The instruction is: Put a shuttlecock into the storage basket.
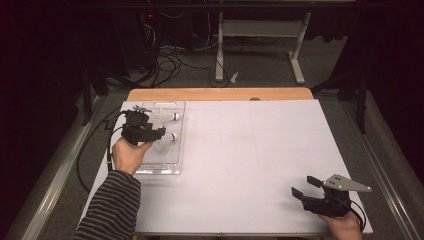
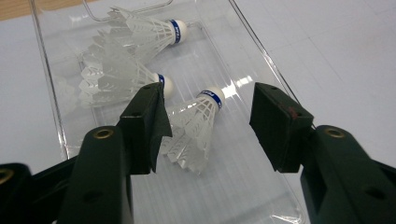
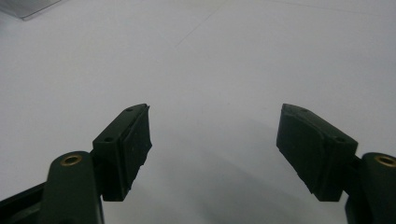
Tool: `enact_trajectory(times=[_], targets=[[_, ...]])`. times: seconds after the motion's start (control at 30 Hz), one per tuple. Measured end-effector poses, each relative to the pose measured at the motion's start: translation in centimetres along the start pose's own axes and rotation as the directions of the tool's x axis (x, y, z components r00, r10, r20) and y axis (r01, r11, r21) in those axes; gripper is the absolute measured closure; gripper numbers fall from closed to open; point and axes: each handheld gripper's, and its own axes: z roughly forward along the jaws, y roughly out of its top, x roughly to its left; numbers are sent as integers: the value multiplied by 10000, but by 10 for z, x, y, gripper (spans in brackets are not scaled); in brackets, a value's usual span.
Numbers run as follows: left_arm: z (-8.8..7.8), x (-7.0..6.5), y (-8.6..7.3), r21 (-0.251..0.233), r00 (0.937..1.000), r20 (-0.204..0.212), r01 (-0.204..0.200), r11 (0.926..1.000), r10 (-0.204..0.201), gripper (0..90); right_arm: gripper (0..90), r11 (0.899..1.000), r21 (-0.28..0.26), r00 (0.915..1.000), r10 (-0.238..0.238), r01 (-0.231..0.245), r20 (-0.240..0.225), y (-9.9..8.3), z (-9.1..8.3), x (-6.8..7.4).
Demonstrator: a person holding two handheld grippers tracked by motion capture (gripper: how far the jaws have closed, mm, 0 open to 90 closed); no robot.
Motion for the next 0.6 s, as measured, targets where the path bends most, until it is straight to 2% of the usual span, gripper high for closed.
enact_trajectory(times=[0.37, 0.6], targets=[[-5, 0, -9, -69, 9999, -121, -20, 10000, 19, 429, 266, 10000, 16, 10000, 18, -18, -15, 0, 0, 0], [-6, -2, -14, 104, 9999, -114, -85, 9999, 86, 407, 266, 10000, 20, 10000, 18, -18, -16, 0, 0, 0]])
